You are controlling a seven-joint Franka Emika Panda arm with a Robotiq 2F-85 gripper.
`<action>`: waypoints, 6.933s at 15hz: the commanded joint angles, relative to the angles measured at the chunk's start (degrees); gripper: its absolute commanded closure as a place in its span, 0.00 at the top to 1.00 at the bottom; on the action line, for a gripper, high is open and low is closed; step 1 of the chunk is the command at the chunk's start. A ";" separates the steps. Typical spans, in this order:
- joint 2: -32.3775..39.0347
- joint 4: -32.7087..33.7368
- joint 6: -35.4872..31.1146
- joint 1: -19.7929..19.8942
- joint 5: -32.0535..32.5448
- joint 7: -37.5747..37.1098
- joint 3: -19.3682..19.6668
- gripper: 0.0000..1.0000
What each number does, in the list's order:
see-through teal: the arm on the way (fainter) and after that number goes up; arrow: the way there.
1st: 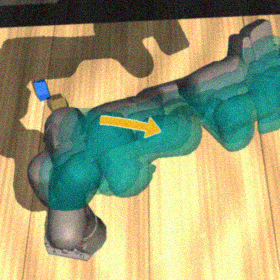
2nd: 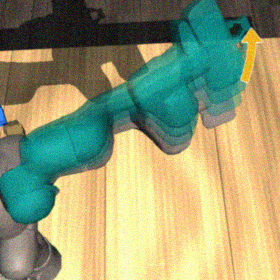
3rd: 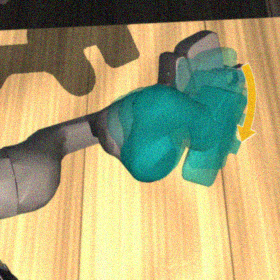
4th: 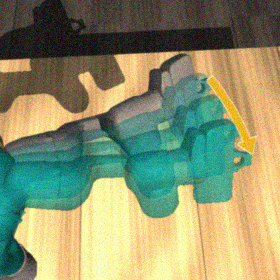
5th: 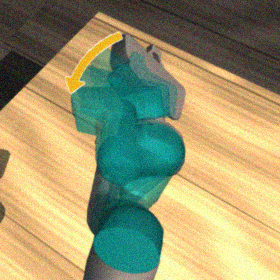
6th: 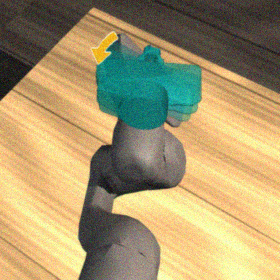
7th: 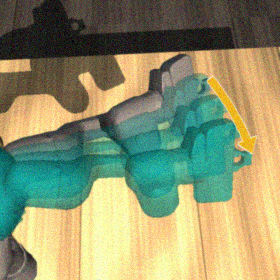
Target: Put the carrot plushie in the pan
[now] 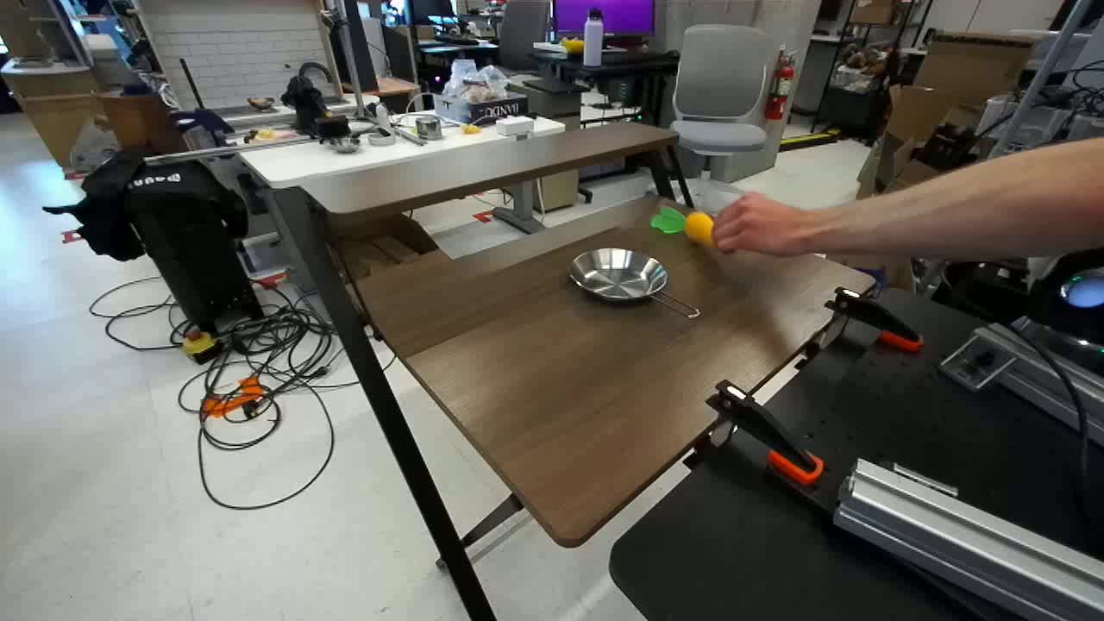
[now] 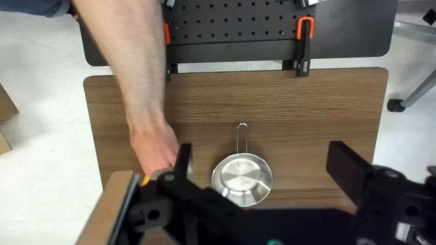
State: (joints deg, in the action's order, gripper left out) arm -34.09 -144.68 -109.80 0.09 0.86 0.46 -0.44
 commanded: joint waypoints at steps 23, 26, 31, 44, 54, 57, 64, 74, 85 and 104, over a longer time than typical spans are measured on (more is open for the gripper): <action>0.02 0.11 0.11 -0.12 0.05 -0.07 0.09 1.00; 0.02 0.11 0.11 -0.12 0.05 -0.07 0.09 1.00; 0.02 0.11 0.11 -0.12 0.05 -0.07 0.09 1.00; 0.16 -0.09 -0.35 -0.07 0.05 0.14 0.26 1.00; 4.28 -3.37 -9.30 1.24 2.66 0.37 1.12 1.00; 8.07 -4.00 -13.79 2.22 3.31 0.51 2.19 1.00; 20.46 -2.33 -23.75 5.19 3.37 0.57 4.82 1.00; 40.45 7.15 -33.44 6.89 4.54 -0.24 7.70 1.00; 58.56 21.56 -39.69 6.66 4.78 0.19 9.77 1.00; 75.12 32.98 -47.51 6.82 3.94 0.38 9.63 0.42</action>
State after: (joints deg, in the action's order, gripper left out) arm 39.24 -112.98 -154.26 6.32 4.32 0.56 9.22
